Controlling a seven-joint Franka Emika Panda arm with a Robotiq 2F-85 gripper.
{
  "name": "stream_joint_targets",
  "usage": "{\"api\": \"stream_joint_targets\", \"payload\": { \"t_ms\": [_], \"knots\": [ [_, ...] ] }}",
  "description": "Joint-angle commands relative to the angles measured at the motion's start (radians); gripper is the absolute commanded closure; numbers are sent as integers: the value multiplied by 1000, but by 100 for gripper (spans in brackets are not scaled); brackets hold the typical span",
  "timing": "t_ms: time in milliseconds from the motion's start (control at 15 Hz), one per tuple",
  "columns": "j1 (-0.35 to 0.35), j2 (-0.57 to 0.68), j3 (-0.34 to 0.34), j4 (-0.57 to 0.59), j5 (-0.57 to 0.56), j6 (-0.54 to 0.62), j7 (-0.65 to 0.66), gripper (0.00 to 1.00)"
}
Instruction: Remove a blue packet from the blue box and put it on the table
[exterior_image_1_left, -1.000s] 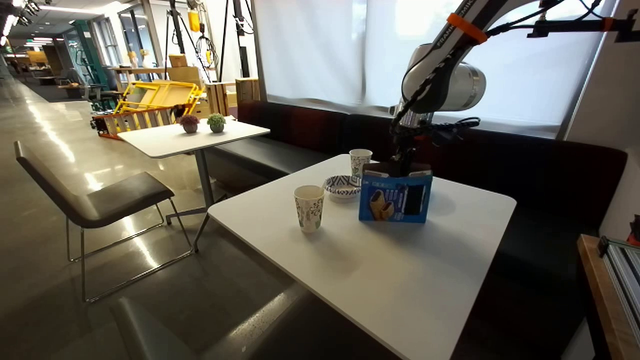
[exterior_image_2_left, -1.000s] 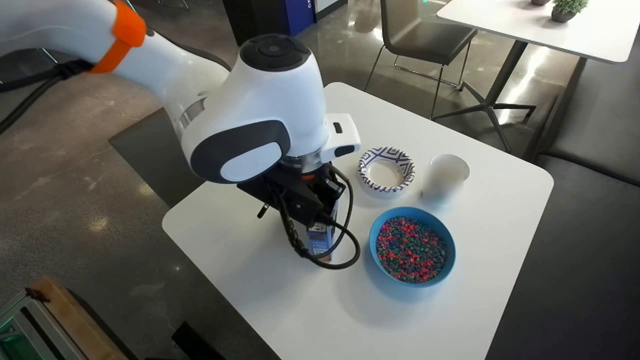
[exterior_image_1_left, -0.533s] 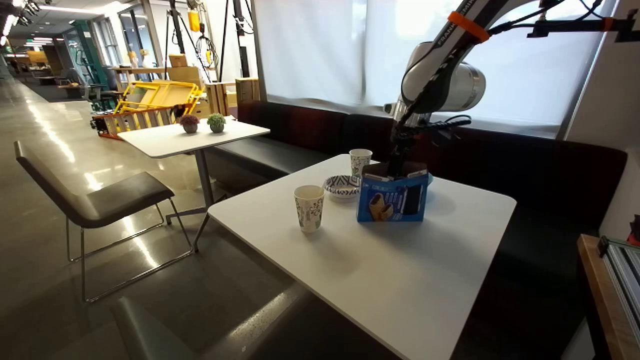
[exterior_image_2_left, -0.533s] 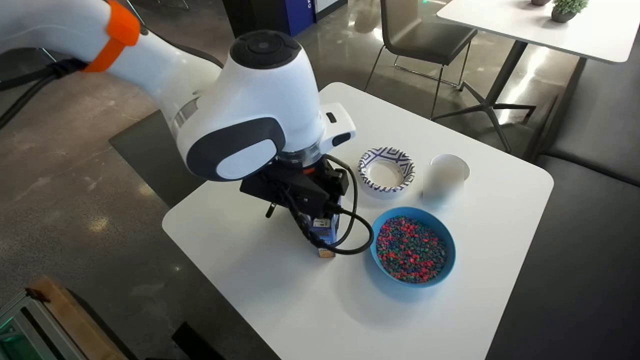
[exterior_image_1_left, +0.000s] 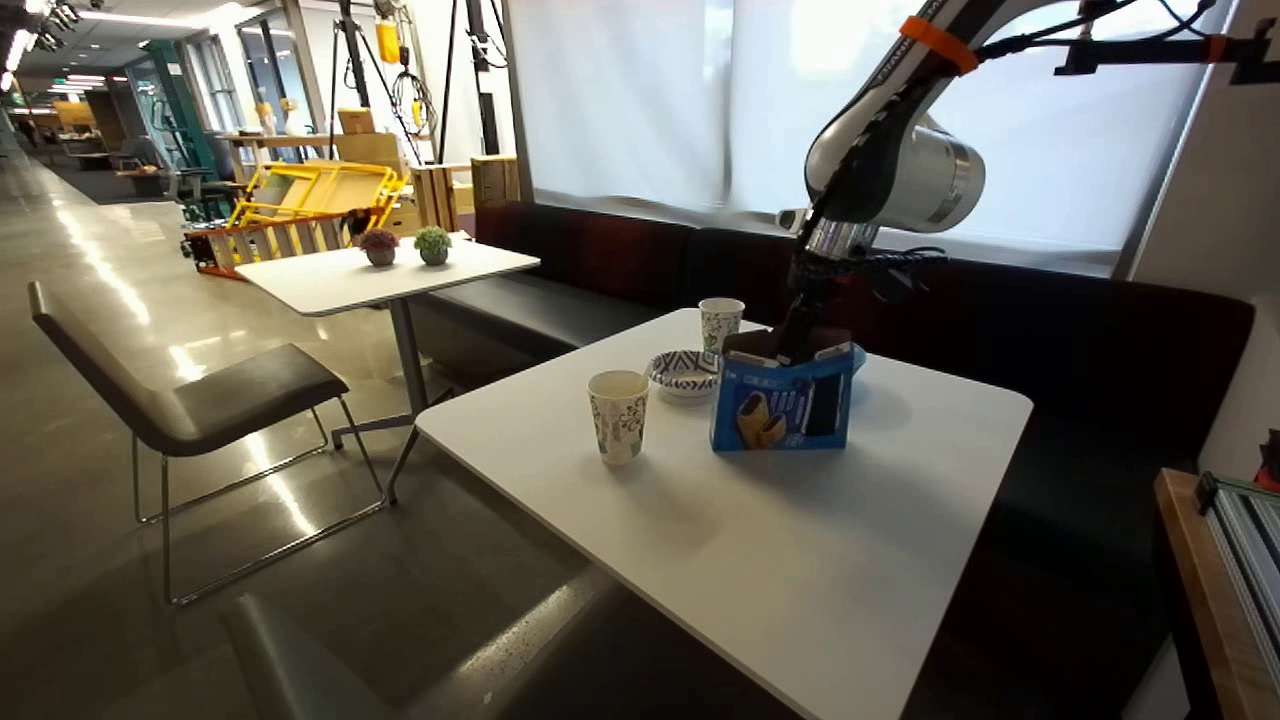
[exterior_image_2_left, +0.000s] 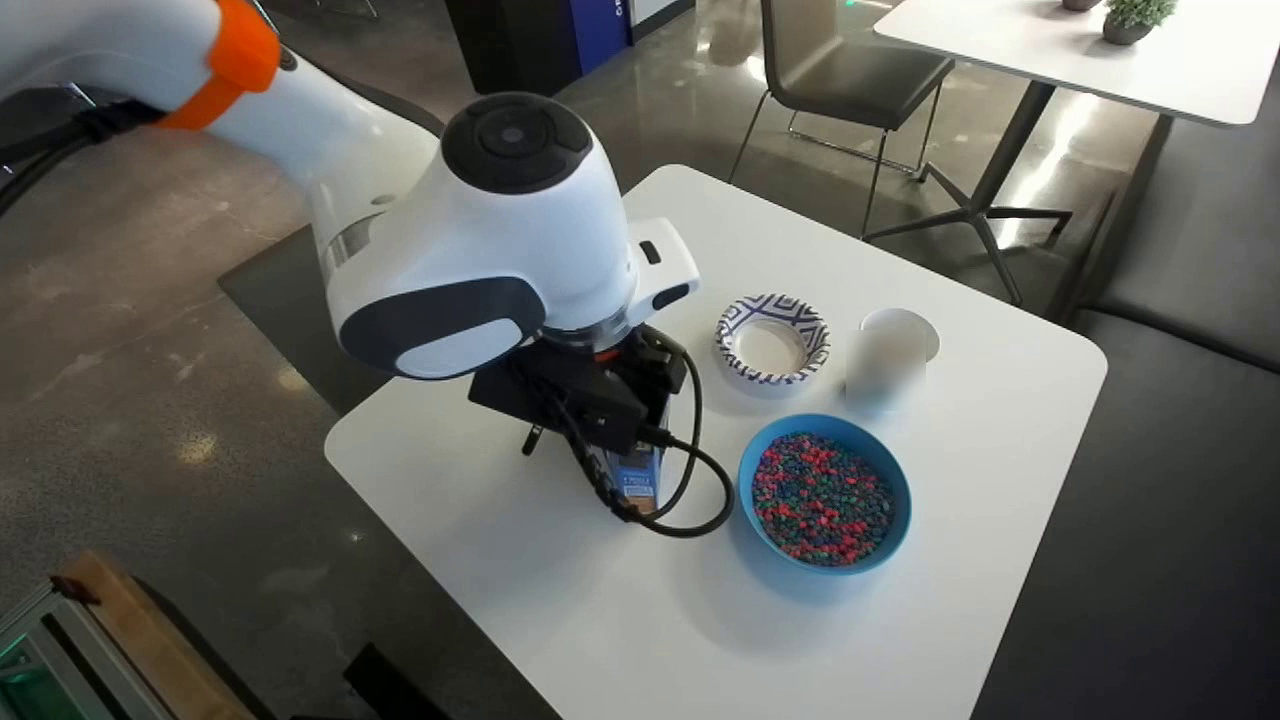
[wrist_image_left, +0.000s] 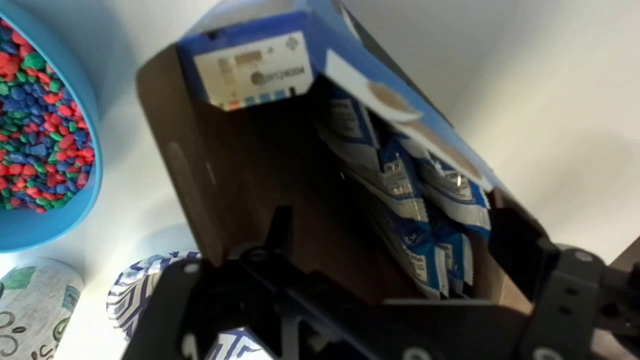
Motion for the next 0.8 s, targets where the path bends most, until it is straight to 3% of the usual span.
{"api": "stream_joint_targets", "payload": {
  "t_ms": [0,267,333,733],
  "knots": [
    [-67,-21,73,-24,132,-20,-91,0],
    [-110,-21,123,-14,231,-34,-148,0],
    [-77,-1,88,0,171,-3,-105,0],
    [-94,-1,108,-1,196,-4,-118,0]
  ]
}}
